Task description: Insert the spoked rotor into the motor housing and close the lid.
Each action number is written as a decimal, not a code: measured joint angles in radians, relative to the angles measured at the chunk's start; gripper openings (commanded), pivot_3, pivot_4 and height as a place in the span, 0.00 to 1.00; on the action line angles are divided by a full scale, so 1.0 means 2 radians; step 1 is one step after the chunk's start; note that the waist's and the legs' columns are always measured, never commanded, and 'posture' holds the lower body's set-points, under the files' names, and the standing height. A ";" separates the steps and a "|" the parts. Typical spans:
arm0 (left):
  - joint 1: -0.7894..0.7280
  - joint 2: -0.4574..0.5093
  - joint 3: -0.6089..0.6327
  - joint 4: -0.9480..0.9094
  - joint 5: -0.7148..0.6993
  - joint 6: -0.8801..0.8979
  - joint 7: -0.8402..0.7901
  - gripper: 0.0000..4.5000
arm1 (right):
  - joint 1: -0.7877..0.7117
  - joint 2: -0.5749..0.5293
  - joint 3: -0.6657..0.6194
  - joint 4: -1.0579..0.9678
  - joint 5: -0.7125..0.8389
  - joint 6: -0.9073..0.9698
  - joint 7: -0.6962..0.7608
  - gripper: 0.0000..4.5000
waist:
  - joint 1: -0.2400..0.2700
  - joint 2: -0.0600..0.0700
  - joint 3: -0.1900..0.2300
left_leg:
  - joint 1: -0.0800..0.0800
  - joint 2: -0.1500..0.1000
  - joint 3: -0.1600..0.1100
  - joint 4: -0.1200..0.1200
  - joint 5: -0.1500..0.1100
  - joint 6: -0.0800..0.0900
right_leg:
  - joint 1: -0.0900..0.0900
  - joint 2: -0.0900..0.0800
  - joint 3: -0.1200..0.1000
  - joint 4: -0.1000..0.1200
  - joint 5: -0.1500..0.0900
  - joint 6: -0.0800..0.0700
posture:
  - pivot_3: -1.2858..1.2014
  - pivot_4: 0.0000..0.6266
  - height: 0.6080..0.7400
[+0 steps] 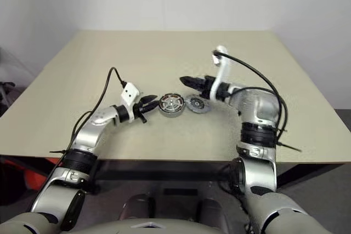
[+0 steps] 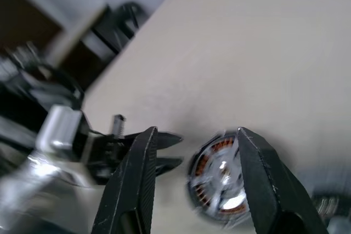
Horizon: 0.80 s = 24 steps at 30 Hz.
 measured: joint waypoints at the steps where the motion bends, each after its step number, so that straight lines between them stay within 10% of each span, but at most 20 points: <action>1: 0.000 0.000 -0.001 0.002 0.000 -0.001 -0.001 0.30 | 0.002 0.005 -0.029 -0.008 0.007 0.025 -0.012 0.57 | 0.000 0.000 0.000 | 0.000 0.000 0.000 0.000 0.000 0.000 | 0.000 0.000 0.000 0.000 0.000 0.000 | 0.52 0.00 1.00; 6: -0.012 -0.003 -0.008 0.018 0.001 -0.009 -0.012 0.30 | 0.045 0.039 -0.126 -0.082 0.043 0.104 -0.073 0.57 | 0.002 0.000 0.000 | 0.001 0.000 0.000 -0.002 0.001 -0.002 | 0.000 0.000 0.000 0.000 0.000 0.000 | 0.52 0.00 1.00; 24: -0.033 -0.016 -0.017 0.042 0.009 -0.021 -0.030 0.30 | 0.131 0.116 -0.178 -0.094 0.094 0.073 -0.212 0.57 | -0.001 0.000 0.000 | 0.005 -0.003 0.000 -0.013 0.006 -0.009 | 0.000 -0.001 0.001 -0.003 -0.002 0.004 | 0.52 0.00 1.00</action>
